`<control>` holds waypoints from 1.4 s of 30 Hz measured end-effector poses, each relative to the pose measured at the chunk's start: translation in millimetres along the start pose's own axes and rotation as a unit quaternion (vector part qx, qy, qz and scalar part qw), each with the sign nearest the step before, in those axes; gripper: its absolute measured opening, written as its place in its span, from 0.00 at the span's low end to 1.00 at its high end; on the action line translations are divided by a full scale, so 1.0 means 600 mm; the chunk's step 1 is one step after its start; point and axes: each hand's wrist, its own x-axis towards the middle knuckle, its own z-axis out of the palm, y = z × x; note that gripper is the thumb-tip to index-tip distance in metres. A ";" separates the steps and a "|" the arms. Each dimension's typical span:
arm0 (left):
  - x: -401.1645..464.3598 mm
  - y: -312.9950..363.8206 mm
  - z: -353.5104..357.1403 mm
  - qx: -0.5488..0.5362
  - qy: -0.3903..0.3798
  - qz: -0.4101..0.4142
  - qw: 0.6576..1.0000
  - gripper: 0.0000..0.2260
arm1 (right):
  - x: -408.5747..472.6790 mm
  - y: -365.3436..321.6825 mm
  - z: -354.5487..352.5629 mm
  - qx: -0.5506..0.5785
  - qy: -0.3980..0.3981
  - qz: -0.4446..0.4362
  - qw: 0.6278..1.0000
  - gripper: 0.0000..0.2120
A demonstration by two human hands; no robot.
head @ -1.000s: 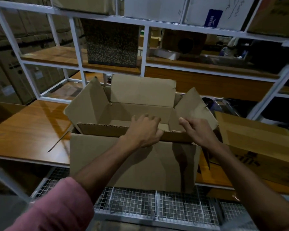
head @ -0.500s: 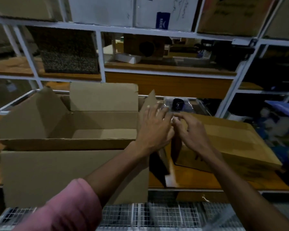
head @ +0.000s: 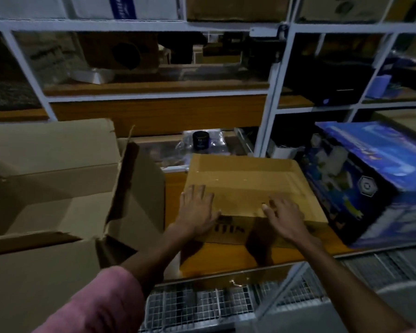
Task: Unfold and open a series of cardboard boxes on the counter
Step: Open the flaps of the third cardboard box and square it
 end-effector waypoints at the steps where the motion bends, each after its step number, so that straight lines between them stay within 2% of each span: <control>1: 0.015 -0.001 0.008 0.000 -0.008 -0.011 1.000 0.29 | 0.005 0.014 0.001 -0.015 -0.016 0.017 1.000 0.41; 3: 0.046 -0.006 0.024 0.005 -0.022 -0.032 0.999 0.30 | 0.016 0.036 0.004 -0.041 -0.045 0.048 0.997 0.33; 5: 0.080 -0.012 0.040 -0.005 -0.037 -0.050 0.998 0.31 | 0.034 0.057 0.008 -0.064 -0.063 0.061 0.994 0.31; 11: 0.196 -0.032 0.081 -0.017 -0.051 -0.094 0.994 0.34 | 0.133 0.101 0.013 -0.117 -0.059 0.082 0.988 0.33; 16: 0.308 -0.066 0.103 -0.016 -0.030 -0.124 0.992 0.35 | 0.228 0.124 0.000 -0.104 -0.049 0.096 0.989 0.35; 20: 0.381 -0.088 0.094 -0.029 -0.058 -0.159 0.985 0.36 | 0.299 0.136 -0.007 -0.086 -0.064 0.110 0.988 0.38; 23: 0.411 -0.102 0.086 -0.047 -0.087 -0.159 0.982 0.39 | 0.337 0.142 -0.010 -0.083 -0.053 0.095 0.991 0.39; 28: 0.426 -0.113 0.083 -0.063 -0.082 -0.166 0.981 0.40 | 0.365 0.145 -0.006 -0.064 -0.045 0.081 0.994 0.39; 34: 0.408 -0.115 0.076 -0.087 -0.004 -0.167 0.982 0.40 | 0.353 0.139 -0.020 0.006 0.011 0.075 0.997 0.40; 38: 0.380 -0.109 0.040 -0.108 0.140 -0.127 0.976 0.39 | 0.331 0.138 -0.044 0.052 0.090 0.021 0.994 0.41; 42: 0.336 -0.086 0.002 -0.169 0.267 -0.082 0.945 0.43 | 0.303 0.133 -0.070 0.081 0.204 -0.045 0.975 0.43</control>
